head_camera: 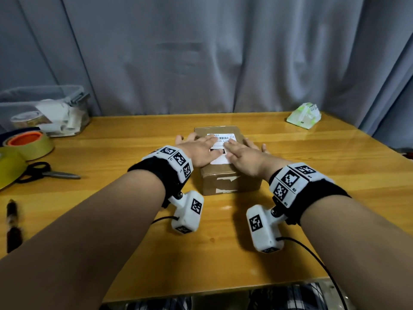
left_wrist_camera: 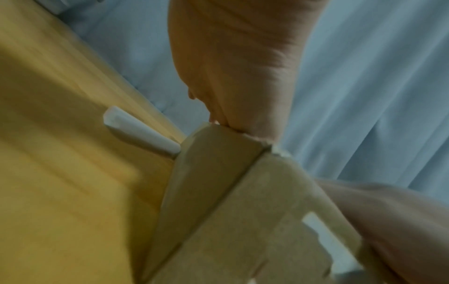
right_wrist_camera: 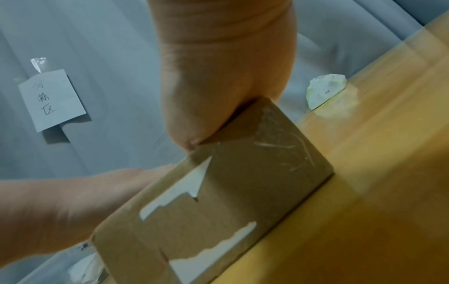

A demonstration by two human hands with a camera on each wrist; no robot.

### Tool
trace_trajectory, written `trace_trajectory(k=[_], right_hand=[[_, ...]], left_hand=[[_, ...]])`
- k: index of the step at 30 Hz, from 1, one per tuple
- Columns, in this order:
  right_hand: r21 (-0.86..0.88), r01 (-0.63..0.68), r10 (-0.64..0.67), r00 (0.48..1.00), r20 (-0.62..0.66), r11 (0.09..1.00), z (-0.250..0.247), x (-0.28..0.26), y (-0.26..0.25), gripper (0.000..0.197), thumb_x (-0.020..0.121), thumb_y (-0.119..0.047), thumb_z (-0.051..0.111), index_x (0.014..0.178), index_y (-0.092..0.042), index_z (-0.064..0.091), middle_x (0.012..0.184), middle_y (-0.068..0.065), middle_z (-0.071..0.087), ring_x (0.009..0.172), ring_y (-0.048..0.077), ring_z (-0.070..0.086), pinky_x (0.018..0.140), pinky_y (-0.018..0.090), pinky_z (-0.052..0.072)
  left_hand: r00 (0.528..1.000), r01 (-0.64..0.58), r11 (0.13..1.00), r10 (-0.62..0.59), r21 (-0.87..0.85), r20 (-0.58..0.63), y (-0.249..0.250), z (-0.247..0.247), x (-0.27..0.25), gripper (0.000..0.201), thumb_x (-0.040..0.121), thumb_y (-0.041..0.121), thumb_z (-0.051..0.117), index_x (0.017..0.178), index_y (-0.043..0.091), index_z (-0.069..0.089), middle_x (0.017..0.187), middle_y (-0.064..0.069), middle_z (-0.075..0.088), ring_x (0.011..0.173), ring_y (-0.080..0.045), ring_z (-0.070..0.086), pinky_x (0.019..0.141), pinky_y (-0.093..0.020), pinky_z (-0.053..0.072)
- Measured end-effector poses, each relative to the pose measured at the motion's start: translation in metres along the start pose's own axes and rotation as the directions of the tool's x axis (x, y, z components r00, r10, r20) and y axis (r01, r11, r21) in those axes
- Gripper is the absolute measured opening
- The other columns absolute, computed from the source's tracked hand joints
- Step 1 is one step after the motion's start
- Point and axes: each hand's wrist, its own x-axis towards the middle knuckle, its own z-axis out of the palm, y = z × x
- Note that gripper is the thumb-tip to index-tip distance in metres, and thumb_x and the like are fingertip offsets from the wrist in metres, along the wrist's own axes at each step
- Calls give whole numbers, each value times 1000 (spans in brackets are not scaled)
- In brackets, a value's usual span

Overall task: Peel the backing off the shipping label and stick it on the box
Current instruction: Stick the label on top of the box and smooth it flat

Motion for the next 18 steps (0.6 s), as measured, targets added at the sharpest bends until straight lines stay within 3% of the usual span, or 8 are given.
trace_trajectory(k=[6,12,18], right_hand=[[-45,-19,21,998,51,999,-5,23,-2,55,100,-43,15,151,-30,2,161,-12,-7,148,21,-12,116,58,-9],[-187,0,19,994,104,982,-30,55,-11,55,99,-42,19,151,-26,10,162,-8,0,149,23,-10,114,63,-8],[-141,-8,20,996,84,990,-25,75,-13,54,99,-35,22,150,-37,3,160,-15,-8,148,26,-12,112,67,-8]], left_hand=[[999,35,999,-35,-15,14,-14,-6,26,72,87,70,21,149,37,3,160,18,-4,149,-22,1,117,-55,-1],[998,10,1000,-10,12,67,-23,-16,50,78,88,69,22,150,31,-4,160,13,-9,149,-23,1,119,-54,-2],[998,36,998,-39,52,42,-30,-15,60,78,85,72,21,150,35,-1,160,18,-6,149,-24,1,118,-54,0]])
